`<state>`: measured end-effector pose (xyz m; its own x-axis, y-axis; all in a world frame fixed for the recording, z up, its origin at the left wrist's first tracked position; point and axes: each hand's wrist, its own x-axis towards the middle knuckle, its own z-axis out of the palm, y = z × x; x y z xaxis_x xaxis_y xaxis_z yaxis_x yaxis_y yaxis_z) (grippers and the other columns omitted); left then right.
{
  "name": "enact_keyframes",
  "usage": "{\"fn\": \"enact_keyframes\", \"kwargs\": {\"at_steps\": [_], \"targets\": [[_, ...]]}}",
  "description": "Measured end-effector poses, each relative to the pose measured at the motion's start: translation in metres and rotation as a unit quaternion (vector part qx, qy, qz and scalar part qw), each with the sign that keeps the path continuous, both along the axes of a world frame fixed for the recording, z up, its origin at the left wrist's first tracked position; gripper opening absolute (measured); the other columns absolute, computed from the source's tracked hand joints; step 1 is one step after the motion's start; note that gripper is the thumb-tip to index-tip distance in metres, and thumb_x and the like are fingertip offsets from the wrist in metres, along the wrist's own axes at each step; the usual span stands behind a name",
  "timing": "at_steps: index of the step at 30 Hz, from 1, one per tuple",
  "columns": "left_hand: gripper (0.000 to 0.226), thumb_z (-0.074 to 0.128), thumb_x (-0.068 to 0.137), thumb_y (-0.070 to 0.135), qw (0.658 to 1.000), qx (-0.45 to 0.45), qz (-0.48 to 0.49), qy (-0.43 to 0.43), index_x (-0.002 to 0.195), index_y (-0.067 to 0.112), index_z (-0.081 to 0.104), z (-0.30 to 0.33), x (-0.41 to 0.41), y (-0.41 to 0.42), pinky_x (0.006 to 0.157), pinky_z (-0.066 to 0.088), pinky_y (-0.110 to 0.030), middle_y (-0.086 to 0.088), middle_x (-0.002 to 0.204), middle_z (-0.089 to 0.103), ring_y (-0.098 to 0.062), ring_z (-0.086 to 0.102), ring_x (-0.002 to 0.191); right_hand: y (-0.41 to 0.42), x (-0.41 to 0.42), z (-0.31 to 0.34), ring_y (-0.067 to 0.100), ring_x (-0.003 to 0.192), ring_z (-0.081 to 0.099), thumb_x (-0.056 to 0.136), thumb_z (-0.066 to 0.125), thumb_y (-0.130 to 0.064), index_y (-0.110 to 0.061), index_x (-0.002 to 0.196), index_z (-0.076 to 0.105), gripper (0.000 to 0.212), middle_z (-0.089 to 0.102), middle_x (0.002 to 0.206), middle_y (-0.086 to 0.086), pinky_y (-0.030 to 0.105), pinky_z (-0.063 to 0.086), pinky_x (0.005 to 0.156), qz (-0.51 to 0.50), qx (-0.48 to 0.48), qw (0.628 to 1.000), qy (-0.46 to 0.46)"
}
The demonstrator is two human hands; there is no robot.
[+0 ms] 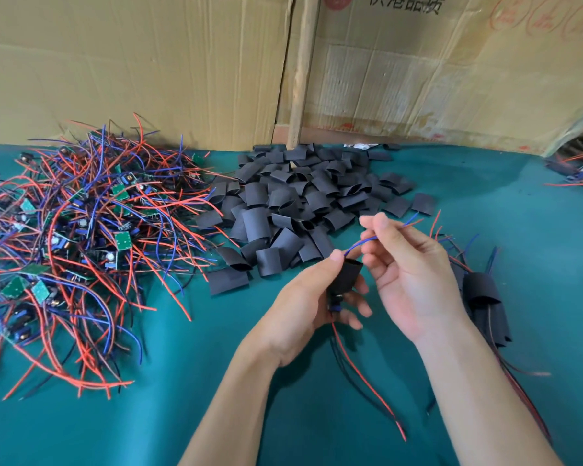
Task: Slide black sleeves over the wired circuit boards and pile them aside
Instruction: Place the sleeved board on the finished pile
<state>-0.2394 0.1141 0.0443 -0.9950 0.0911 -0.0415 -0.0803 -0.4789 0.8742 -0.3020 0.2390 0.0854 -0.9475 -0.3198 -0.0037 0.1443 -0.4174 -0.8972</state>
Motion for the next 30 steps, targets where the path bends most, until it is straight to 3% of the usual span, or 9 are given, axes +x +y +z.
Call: {"fn": "enact_keyframes", "kwargs": {"at_steps": [3,9,12,18,20,25,30], "targets": [[0.047,0.041,0.099,0.046,1.000,-0.007,-0.006,0.005,0.129,0.018,0.063,-0.0008,0.0004,0.0014,0.073,0.056,-0.033,-0.011,0.094,0.064,-0.026,0.062,0.081,-0.0005,0.0022,0.0005,0.005,0.055,0.063,0.071,0.079,-0.037,-0.017,0.082,0.083,0.024,0.070,0.071,-0.002,0.018,0.046,0.044,0.012,0.025,1.000,0.000],[0.041,0.045,0.102,0.036,1.000,0.004,0.001,0.019,0.133,0.019,0.067,0.0015,0.0006,-0.0012,0.078,0.056,-0.033,-0.005,0.089,0.060,-0.024,0.065,0.082,0.0028,-0.0016,0.0044,0.003,0.061,0.066,0.079,0.072,-0.026,-0.015,0.078,0.083,0.015,0.071,0.073,-0.002,0.011,0.052,0.059,-0.025,-0.054,0.998,-0.037],[0.040,0.045,0.101,0.035,1.000,0.019,0.011,0.013,0.124,0.016,0.071,0.0008,-0.0003,-0.0024,0.077,0.057,-0.034,-0.007,0.090,0.062,-0.026,0.067,0.085,0.0026,-0.0009,0.0036,0.003,0.062,0.067,0.080,0.071,-0.025,-0.016,0.078,0.084,0.016,0.072,0.073,-0.001,0.012,0.052,0.060,-0.021,-0.050,0.998,-0.029],[0.035,0.047,0.099,0.034,0.997,0.067,0.034,0.004,0.102,0.019,0.078,-0.0038,-0.0030,0.0000,0.076,0.060,-0.038,-0.008,0.091,0.066,-0.027,0.066,0.097,0.0004,0.0038,0.0044,0.010,0.062,0.068,0.070,0.079,-0.035,-0.017,0.081,0.084,0.022,0.073,0.072,0.004,0.018,0.054,0.061,0.019,0.026,0.997,0.072],[0.036,0.045,0.100,0.033,0.996,0.069,0.052,0.006,0.105,0.020,0.079,-0.0052,-0.0034,-0.0015,0.076,0.059,-0.036,-0.010,0.094,0.066,-0.026,0.066,0.098,0.0006,0.0048,0.0051,0.012,0.062,0.068,0.069,0.080,-0.037,-0.018,0.081,0.084,0.023,0.074,0.073,0.005,0.019,0.054,0.060,0.025,0.044,0.994,0.094],[0.038,0.046,0.101,0.033,0.996,0.077,0.042,0.002,0.119,0.017,0.074,-0.0018,-0.0025,-0.0037,0.080,0.060,-0.041,-0.019,0.108,0.060,-0.025,0.069,0.102,0.0023,0.0031,0.0052,0.007,0.062,0.067,0.067,0.080,-0.033,-0.015,0.079,0.084,0.022,0.073,0.073,0.002,0.016,0.053,0.059,0.027,0.011,0.999,0.037],[0.037,0.045,0.102,0.033,0.995,0.101,-0.006,0.004,0.122,0.017,0.071,-0.0017,0.0011,-0.0060,0.089,0.059,-0.049,-0.009,0.096,0.057,-0.035,0.072,0.101,0.0020,0.0039,0.0064,0.006,0.061,0.067,0.074,0.076,-0.029,-0.016,0.078,0.083,0.015,0.072,0.073,0.000,0.014,0.053,0.059,0.024,-0.005,0.999,0.024]]}}
